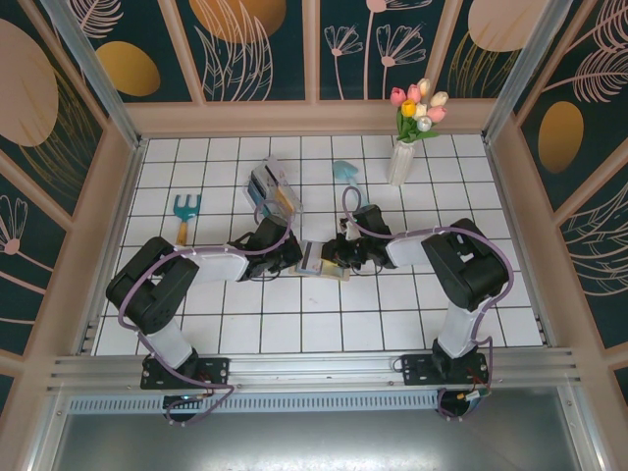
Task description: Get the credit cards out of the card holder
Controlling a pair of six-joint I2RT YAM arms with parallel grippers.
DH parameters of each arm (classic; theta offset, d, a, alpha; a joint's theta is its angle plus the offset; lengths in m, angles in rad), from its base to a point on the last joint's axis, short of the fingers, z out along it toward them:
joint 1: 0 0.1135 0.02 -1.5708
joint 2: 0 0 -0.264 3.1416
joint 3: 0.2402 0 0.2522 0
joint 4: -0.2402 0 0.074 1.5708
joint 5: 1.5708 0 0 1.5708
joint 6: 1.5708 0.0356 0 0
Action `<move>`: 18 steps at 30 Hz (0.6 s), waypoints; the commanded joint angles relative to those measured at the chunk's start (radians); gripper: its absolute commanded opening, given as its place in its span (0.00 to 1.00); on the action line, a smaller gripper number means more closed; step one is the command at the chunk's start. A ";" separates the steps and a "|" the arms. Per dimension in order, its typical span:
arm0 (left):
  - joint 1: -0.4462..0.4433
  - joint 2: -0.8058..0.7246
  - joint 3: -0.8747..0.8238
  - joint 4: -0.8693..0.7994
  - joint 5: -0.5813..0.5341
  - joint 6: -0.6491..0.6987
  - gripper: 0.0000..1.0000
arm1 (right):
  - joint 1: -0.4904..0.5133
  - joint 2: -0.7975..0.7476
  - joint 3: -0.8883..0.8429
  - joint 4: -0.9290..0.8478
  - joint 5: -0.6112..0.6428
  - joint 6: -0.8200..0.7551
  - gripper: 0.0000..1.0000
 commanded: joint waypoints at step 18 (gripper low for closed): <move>-0.003 0.065 -0.037 -0.105 0.017 0.010 0.00 | -0.004 0.059 0.023 -0.006 -0.026 0.046 0.17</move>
